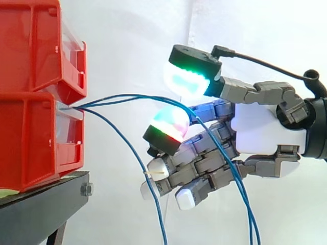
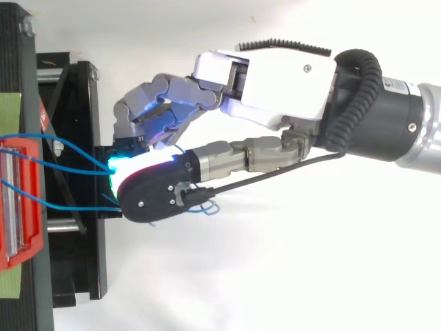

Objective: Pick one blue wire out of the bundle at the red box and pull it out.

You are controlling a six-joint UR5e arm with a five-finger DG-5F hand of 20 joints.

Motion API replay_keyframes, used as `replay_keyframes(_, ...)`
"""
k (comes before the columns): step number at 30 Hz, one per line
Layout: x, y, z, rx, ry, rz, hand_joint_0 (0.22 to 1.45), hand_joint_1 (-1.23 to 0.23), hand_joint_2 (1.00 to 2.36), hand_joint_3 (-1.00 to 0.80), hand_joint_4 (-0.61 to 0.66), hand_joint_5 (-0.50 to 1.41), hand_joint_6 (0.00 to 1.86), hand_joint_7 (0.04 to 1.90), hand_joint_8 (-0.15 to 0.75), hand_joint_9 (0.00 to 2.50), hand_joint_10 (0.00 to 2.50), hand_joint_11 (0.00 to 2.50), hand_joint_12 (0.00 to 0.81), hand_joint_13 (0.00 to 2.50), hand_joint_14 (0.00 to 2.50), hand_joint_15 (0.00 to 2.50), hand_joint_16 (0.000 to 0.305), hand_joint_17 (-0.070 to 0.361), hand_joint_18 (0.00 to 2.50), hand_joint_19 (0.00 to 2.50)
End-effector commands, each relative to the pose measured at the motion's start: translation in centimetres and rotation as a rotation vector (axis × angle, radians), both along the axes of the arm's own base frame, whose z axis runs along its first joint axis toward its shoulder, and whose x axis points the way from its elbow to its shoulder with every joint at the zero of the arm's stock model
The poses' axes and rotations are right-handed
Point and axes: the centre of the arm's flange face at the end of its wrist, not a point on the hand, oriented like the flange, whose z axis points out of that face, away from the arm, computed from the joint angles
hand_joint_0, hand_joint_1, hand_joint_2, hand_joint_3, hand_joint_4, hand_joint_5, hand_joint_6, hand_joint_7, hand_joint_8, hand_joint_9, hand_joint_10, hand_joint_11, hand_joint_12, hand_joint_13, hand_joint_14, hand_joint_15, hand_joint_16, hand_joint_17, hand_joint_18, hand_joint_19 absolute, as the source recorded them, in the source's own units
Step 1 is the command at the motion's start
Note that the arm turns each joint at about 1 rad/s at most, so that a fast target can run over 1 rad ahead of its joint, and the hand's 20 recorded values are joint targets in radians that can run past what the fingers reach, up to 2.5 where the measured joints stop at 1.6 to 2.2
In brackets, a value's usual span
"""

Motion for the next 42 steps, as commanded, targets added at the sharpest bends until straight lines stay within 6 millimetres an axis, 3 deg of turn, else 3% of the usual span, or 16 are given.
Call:
replay_keyframes(1,0.02,0.01,0.04,0.0,-0.001,0.0,0.6,-0.47,1.02,-0.28,0.23,-0.15,0.72,1.1,0.394,0.82,0.01,0.57,0.462,0.53,0.01,0.25,0.062,0.139,0.64,0.53)
replay_keyframes(5,0.0,0.0,-0.01,0.0,-0.001,0.0,0.6,-0.54,1.02,-0.24,0.25,-0.16,0.72,1.08,0.398,0.82,0.02,0.57,0.466,0.55,0.01,0.25,0.062,0.139,0.65,0.52)
replay_keyframes(8,0.02,0.01,0.04,0.0,-0.001,0.0,0.59,-0.67,1.02,-0.26,0.27,-0.17,0.75,1.08,0.396,0.82,0.01,0.6,0.468,0.56,0.01,0.25,0.062,0.14,0.67,0.51)
replay_keyframes(13,0.02,0.01,0.04,0.0,-0.001,0.0,0.61,-0.78,1.01,-0.34,0.27,-0.18,0.79,1.04,0.388,0.81,0.01,0.6,0.466,0.56,0.01,0.24,0.061,0.138,0.68,0.49)
replay_keyframes(16,0.01,0.0,0.16,0.0,-0.003,0.0,0.61,-0.85,1.0,-0.49,0.28,-0.19,0.81,1.02,0.384,0.8,0.02,0.61,0.464,0.56,0.01,0.24,0.061,0.137,0.68,0.49)
replay_keyframes(21,0.01,0.0,0.16,0.0,-0.003,0.0,0.55,-0.79,1.0,-0.5,0.28,-0.18,0.81,1.0,0.386,0.81,0.02,0.61,0.469,0.57,0.01,0.23,0.062,0.14,0.7,0.48)
replay_keyframes(26,0.04,0.01,0.19,0.001,-0.006,0.0,0.53,-0.59,1.0,-0.5,0.27,-0.16,0.8,1.02,0.404,0.85,0.01,0.6,0.474,0.58,0.01,0.24,0.063,0.143,0.7,0.5)
replay_keyframes(31,0.0,0.0,0.12,0.001,-0.004,0.0,0.59,-0.65,1.01,-0.36,0.26,-0.17,0.8,1.06,0.402,0.85,0.02,0.6,0.464,0.58,0.01,0.25,0.061,0.138,0.69,0.51)
replay_keyframes(35,0.04,0.01,0.19,0.001,-0.006,0.0,0.59,-0.68,1.01,-0.35,0.27,-0.17,0.81,1.04,0.399,0.85,0.02,0.6,0.465,0.59,0.01,0.25,0.061,0.138,0.7,0.5)
replay_keyframes(42,0.12,0.02,0.37,0.001,-0.007,0.0,0.56,-0.53,1.01,-0.43,0.29,-0.15,0.8,1.05,0.415,0.93,0.01,0.6,0.472,0.62,0.01,0.26,0.062,0.139,0.73,0.52)
